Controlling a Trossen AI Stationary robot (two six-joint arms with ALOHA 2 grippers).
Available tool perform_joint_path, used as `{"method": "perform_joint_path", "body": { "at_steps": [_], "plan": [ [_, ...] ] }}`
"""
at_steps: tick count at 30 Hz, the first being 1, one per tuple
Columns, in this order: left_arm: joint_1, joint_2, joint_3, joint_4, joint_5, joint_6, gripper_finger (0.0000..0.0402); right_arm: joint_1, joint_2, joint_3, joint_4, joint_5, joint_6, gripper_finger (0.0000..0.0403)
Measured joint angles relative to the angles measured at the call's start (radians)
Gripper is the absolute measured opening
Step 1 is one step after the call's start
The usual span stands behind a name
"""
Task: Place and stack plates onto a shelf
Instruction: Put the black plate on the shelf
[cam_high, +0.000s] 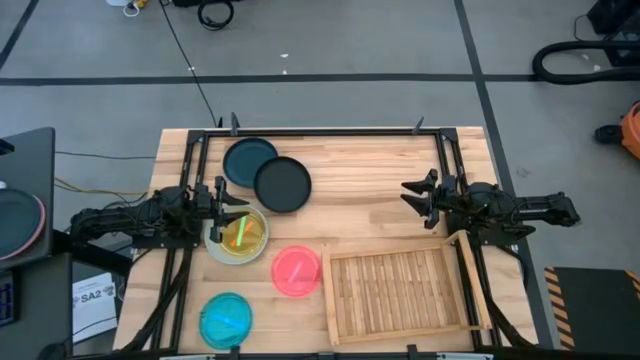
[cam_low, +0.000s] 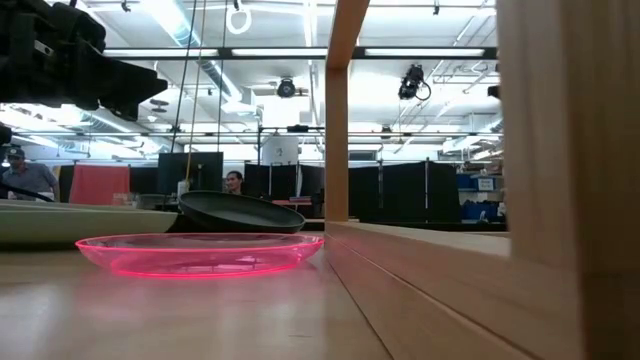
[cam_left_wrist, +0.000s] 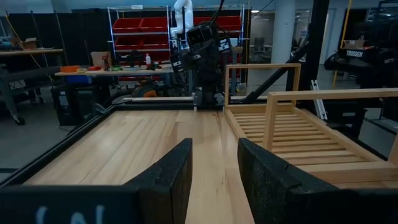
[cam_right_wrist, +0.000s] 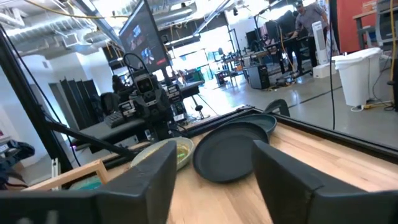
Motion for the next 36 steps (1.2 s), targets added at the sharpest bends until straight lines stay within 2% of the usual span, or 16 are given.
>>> {"method": "perform_joint_path", "body": {
  "at_steps": [6,13,19,24,28,36],
  "plan": [
    [0.0,0.0,0.0,0.0,0.0,0.0,0.0135,0.0,0.0,0.0,0.016,0.018,0.0,0.0269],
    [0.0,0.0,0.0,0.0,0.0,0.0,0.0135,-0.001,0.034,0.051,0.084,0.039,-0.005,0.0274],
    [0.0,0.0,0.0,0.0,0.0,0.0,0.0135,-0.042,0.191,0.153,0.083,0.11,0.016,0.0273],
    [0.0,0.0,0.0,0.0,0.0,0.0,0.0135,-0.133,0.378,0.255,0.082,0.132,0.049,0.0273],
    [0.0,0.0,0.0,0.0,0.0,0.0,0.0135,-0.235,0.555,0.351,0.081,0.054,0.049,0.0272],
    [0.0,0.0,0.0,0.0,0.0,0.0,0.0135,-0.455,0.925,0.578,0.082,-0.23,0.042,0.0272]
  ]
}}
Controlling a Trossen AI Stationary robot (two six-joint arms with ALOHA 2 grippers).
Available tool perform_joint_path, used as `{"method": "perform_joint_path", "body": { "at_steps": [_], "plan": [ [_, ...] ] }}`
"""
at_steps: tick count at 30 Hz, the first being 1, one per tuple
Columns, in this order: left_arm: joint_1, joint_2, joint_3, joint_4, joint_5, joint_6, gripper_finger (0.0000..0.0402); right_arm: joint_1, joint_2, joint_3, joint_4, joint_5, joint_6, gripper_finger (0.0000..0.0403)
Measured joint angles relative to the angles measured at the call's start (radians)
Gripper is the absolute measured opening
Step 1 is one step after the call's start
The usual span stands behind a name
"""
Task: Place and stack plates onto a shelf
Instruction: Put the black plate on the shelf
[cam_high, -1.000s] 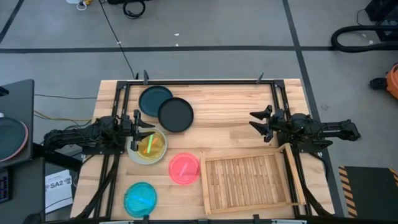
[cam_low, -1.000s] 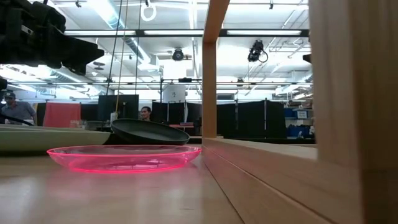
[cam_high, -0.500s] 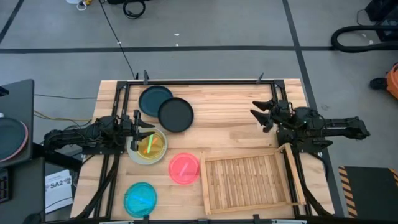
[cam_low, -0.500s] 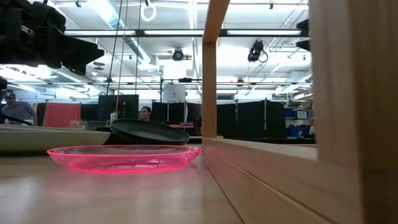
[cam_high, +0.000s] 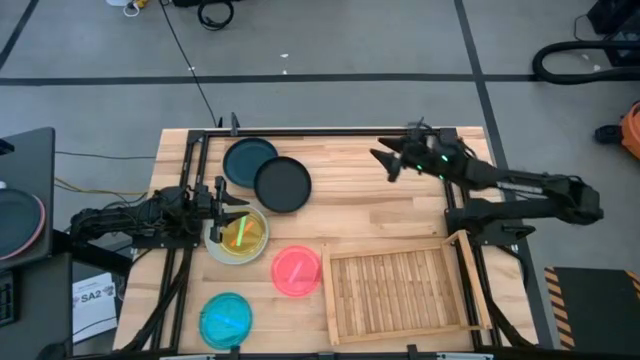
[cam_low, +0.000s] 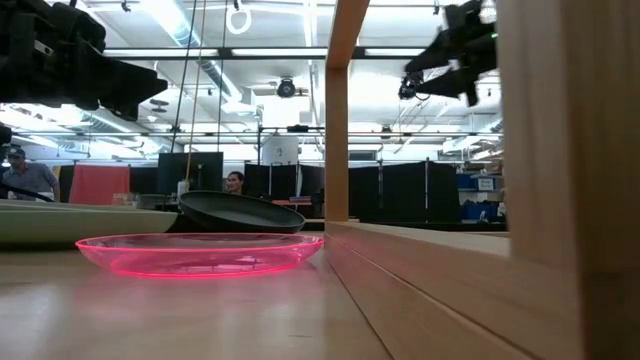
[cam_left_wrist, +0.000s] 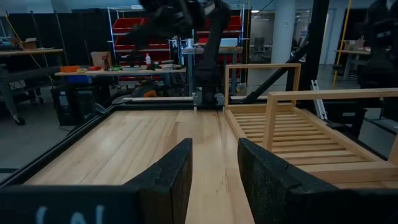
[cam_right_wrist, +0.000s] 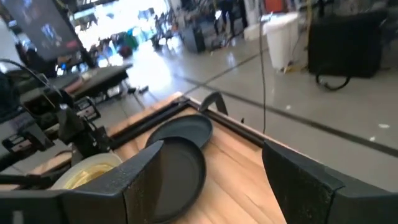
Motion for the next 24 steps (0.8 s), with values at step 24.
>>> {"method": "perform_joint_path", "body": {
  "at_steps": [24],
  "plan": [
    [0.0,0.0,0.0,0.0,0.0,0.0,0.0135,-0.101,0.769,0.549,0.001,-0.268,-0.106,0.0272]
  ]
}}
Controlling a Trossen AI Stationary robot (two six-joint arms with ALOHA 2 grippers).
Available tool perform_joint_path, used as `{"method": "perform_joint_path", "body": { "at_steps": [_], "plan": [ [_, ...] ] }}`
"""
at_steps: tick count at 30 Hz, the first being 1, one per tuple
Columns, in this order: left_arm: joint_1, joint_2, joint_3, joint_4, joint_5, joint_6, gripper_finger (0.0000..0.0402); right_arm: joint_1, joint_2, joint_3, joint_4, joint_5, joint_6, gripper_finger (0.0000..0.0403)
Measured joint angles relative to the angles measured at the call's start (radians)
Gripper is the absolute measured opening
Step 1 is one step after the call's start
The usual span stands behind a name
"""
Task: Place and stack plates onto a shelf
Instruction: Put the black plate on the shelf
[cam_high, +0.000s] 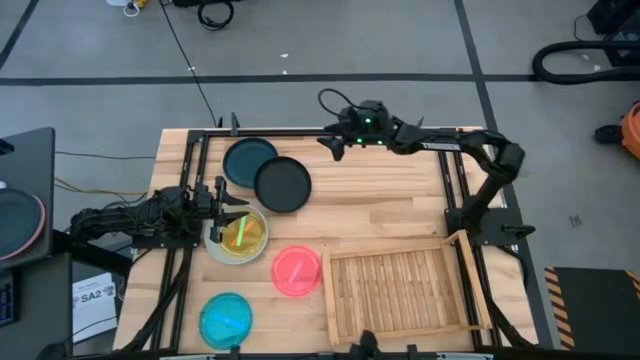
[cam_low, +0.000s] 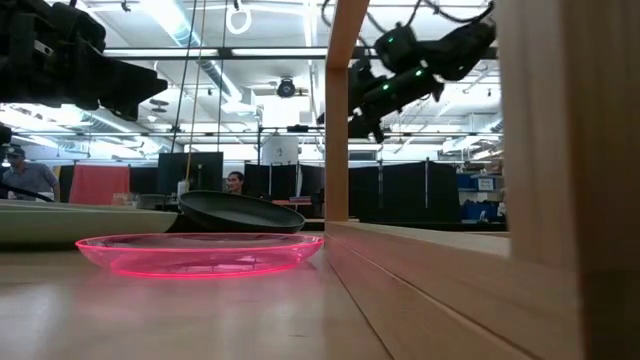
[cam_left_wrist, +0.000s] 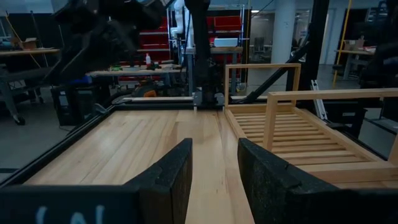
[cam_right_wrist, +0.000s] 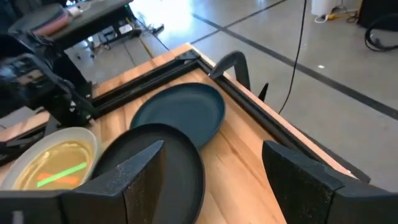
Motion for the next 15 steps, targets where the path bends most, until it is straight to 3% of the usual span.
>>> {"method": "perform_joint_path", "body": {
  "at_steps": [8,15],
  "plan": [
    [0.0,0.0,0.0,0.0,0.0,0.0,0.0135,0.001,0.132,0.058,-0.007,-0.047,0.005,0.0272],
    [0.0,0.0,0.0,0.0,0.0,0.0,0.0135,0.032,0.148,0.059,-0.007,-0.052,0.009,0.0272]
  ]
}}
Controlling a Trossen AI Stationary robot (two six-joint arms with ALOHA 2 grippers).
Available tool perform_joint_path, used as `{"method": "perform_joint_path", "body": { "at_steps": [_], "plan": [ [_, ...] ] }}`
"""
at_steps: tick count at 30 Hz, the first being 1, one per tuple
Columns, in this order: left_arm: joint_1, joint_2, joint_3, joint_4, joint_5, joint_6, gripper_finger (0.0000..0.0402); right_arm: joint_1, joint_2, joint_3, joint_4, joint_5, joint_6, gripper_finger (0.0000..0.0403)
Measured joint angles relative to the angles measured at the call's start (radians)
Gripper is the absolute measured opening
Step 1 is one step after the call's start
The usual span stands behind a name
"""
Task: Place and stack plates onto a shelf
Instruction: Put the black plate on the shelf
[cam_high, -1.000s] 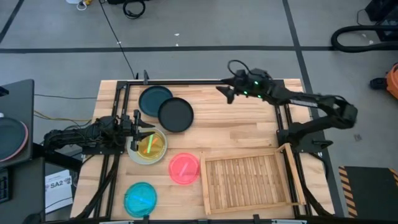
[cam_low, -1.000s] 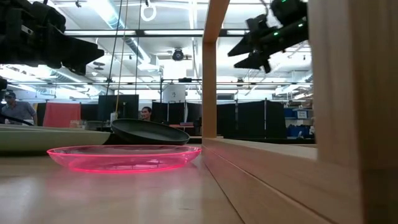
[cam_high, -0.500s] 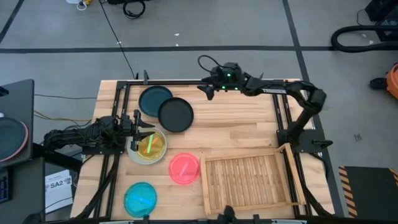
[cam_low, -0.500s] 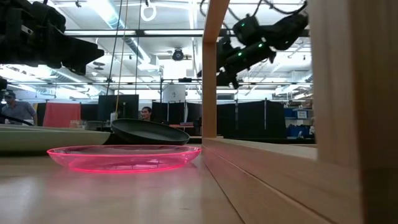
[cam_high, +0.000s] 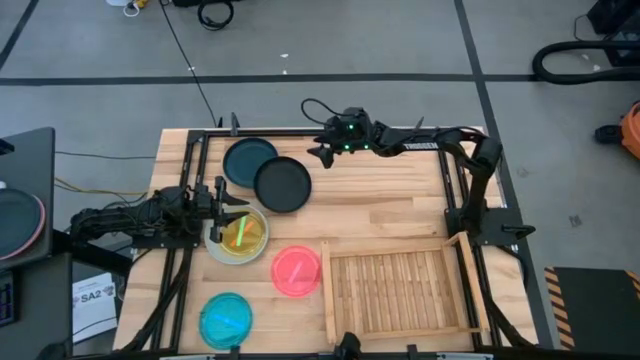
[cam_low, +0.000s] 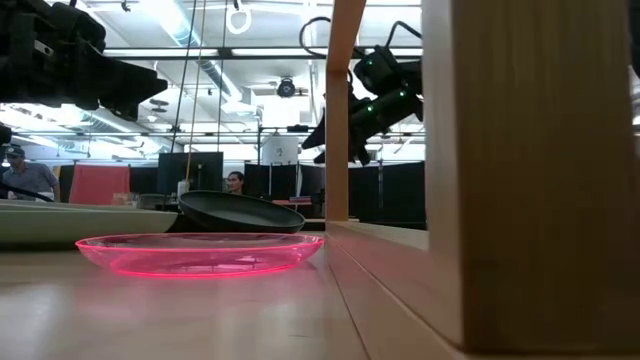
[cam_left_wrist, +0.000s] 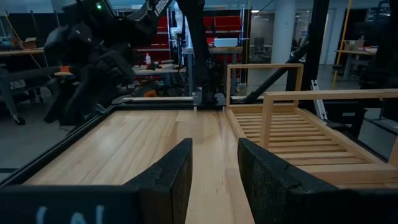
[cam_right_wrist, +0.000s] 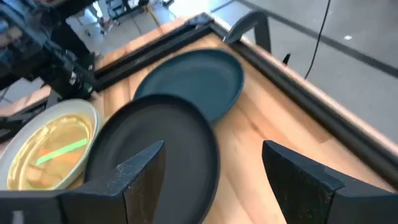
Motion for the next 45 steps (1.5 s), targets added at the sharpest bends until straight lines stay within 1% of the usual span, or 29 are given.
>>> {"method": "perform_joint_path", "body": {
  "at_steps": [7,11,14,19,22,28,29,30,33,36,45],
  "plan": [
    [0.0,0.0,0.0,0.0,0.0,0.0,0.0135,0.034,0.001,-0.001,-0.062,0.003,-0.002,0.0272],
    [0.0,0.0,0.0,0.0,0.0,0.0,0.0135,0.059,0.001,-0.001,-0.126,0.059,-0.023,0.0272],
    [0.0,0.0,0.0,0.0,0.0,0.0,0.0135,0.069,0.005,-0.001,-0.119,0.106,-0.036,0.0272],
    [0.0,0.0,0.0,0.0,0.0,0.0,0.0135,0.073,0.041,-0.001,-0.143,0.113,-0.02,0.0272],
    [0.0,0.0,0.0,0.0,0.0,-0.001,0.0135,0.081,0.09,-0.002,-0.136,0.107,0.015,0.0272],
    [0.0,0.0,0.0,0.0,0.0,-0.001,0.0135,0.1,0.183,-0.002,-0.101,0.101,0.02,0.0272],
    [0.0,0.0,0.0,0.0,0.001,-0.001,0.0135,0.103,0.19,-0.002,-0.096,0.12,0.021,0.0272],
    [0.0,0.0,0.0,0.0,0.0,-0.001,0.0135,0.106,0.191,-0.002,-0.103,0.141,0.021,0.0272],
    [0.0,0.0,0.0,0.0,0.001,-0.001,0.0135,0.11,0.188,-0.001,-0.091,0.158,0.025,0.0272],
    [0.0,0.0,0.0,0.0,0.0,-0.001,0.0135,0.11,0.188,-0.002,-0.093,0.165,0.044,0.0272],
    [0.0,0.0,0.0,0.0,0.001,0.0,0.0135,0.111,0.188,-0.002,-0.092,0.166,0.038,0.0272]
  ]
}}
